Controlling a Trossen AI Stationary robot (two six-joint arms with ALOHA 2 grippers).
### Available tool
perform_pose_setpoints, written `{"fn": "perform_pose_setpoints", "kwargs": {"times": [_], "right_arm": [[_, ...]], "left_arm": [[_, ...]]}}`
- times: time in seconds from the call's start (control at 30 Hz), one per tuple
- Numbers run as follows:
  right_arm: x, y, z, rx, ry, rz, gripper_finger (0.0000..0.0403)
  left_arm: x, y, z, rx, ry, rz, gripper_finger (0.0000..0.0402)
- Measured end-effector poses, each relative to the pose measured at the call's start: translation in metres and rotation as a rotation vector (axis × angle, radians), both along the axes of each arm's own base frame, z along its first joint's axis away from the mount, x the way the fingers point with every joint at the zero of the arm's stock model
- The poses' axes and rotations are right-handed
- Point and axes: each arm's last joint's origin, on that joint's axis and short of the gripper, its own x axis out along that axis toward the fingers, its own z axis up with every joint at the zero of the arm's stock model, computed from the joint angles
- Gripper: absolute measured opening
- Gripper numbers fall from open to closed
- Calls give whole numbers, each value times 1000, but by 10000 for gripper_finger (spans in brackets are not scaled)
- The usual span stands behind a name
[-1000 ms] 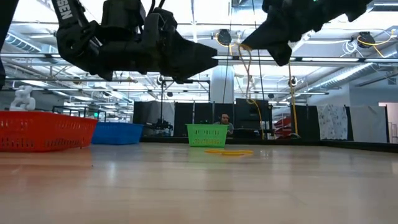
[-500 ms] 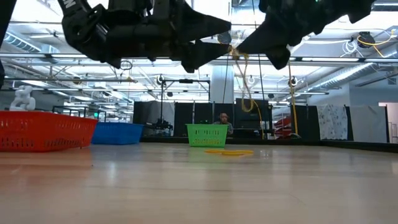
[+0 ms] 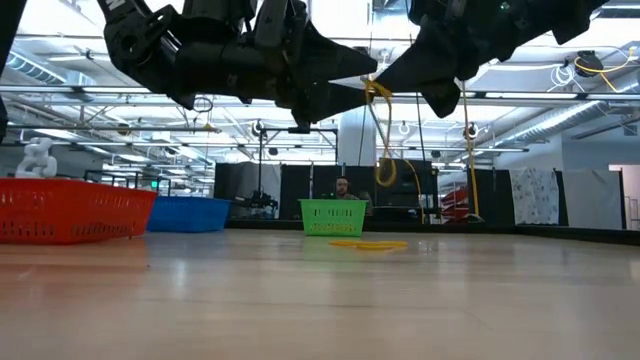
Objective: Sort rubber bands into baskets
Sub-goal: Put the yellow rubber band into the green basket
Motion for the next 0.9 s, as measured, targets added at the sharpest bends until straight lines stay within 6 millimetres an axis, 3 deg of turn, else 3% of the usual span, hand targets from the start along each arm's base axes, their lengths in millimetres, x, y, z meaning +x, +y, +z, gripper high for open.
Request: {"fn": "perform_pose_setpoints", "kwargs": {"times": [0.23,0.4,0.57,0.9], "right_arm": [[1,1,3,-5,-35,15,0],[1,1,3,-5,-33,16,0],[1,1,3,-6,-32,16,0],[1,0,3,-13,-29,8,0]], "left_arm": [[0,0,-2,0,23,0,331],[0,3,-3,-2,33,9,289],[0,4,-3,-2,32,13,216],[0,3,-3,-4,31,-6,14]]}}
